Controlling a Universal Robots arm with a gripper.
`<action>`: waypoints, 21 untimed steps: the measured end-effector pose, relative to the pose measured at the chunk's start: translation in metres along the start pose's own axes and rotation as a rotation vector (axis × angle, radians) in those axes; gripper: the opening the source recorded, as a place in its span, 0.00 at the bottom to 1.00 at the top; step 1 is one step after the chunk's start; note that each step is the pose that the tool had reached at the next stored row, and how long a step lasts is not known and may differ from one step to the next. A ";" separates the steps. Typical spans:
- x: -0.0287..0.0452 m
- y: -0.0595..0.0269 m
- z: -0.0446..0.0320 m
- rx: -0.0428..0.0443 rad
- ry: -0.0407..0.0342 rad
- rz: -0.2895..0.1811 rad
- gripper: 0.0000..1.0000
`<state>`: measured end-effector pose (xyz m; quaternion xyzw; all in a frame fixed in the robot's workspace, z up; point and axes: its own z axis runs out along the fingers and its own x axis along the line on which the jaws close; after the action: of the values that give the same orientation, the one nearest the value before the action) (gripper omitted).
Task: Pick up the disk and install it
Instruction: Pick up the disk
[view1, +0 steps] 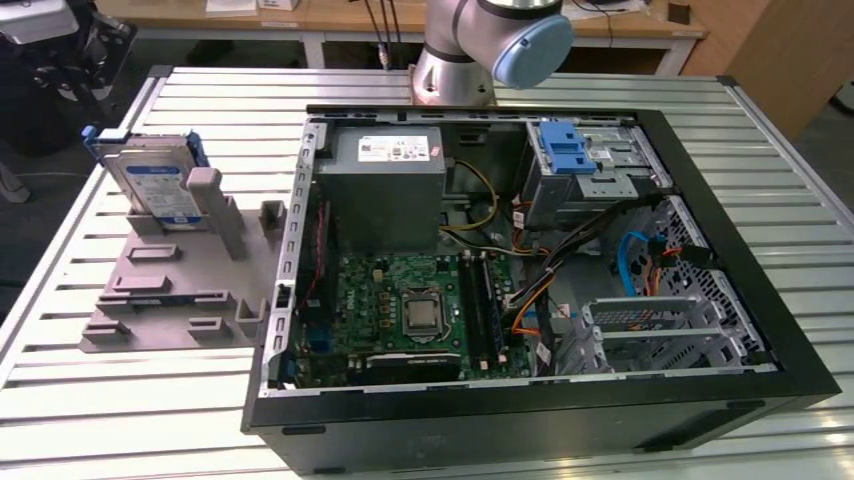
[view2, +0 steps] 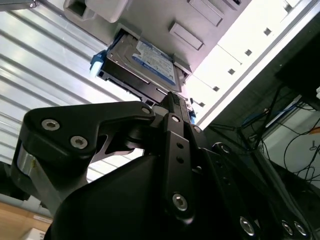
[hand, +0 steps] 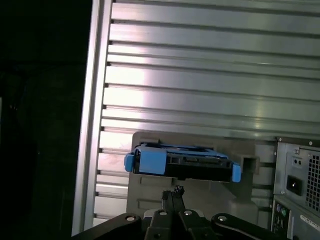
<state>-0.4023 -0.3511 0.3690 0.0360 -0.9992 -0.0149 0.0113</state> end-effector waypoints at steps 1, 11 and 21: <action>0.0000 0.0000 0.0000 0.0002 0.0003 -0.010 0.11; 0.0001 0.0000 0.0000 0.0019 0.0027 -0.088 0.11; 0.0001 0.0000 0.0000 0.0034 0.0048 -0.156 0.11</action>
<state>-0.4024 -0.3511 0.3690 0.1140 -0.9933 -0.0140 0.0125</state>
